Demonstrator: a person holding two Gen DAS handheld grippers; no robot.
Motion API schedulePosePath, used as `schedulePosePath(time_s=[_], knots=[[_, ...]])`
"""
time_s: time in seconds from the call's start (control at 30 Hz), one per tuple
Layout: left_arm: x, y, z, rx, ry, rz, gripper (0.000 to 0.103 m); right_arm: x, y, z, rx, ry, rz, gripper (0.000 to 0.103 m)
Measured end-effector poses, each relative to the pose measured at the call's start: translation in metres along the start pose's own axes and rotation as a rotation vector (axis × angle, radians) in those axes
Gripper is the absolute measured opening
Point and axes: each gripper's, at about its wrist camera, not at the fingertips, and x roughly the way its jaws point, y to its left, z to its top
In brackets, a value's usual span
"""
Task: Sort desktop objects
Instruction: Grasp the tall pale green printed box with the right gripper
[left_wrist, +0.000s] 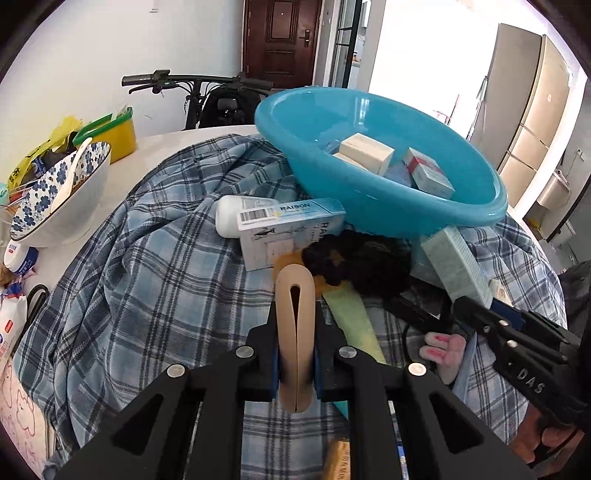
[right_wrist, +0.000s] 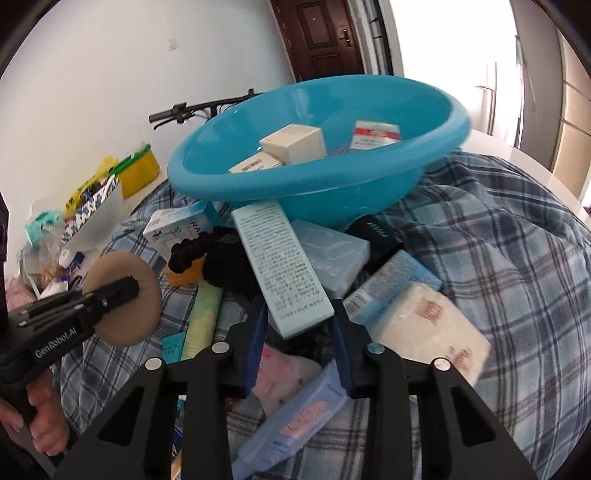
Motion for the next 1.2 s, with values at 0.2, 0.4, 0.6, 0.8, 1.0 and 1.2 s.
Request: schedulePosePath(time_s=[0.2, 0.4, 0.6, 0.8, 1.0, 1.2], knots=[[-0.004, -0.008, -0.002, 0.019, 0.002, 0.0, 0.014, -0.019, -0.011, -0.002, 0.031, -0.044, -0.01, 0.028], [-0.016, -0.015, -0.003, 0.038, -0.023, 0.013, 0.014, -0.032, -0.017, -0.005, 0.045, -0.066, -0.006, 0.028], [-0.023, -0.014, -0.001, 0.018, -0.016, -0.013, 0.014, -0.039, -0.018, -0.007, 0.057, -0.071, 0.006, 0.028], [-0.031, -0.01, -0.003, 0.007, -0.033, -0.042, 0.014, -0.042, -0.016, -0.011, 0.041, -0.054, 0.014, 0.028], [-0.025, -0.008, -0.009, 0.014, -0.007, -0.047, 0.014, -0.029, -0.02, -0.016, 0.08, -0.005, 0.035, 0.027], [-0.012, -0.004, -0.019, 0.013, 0.035, -0.03, 0.014, -0.014, -0.015, -0.019, 0.058, 0.04, -0.025, 0.027]])
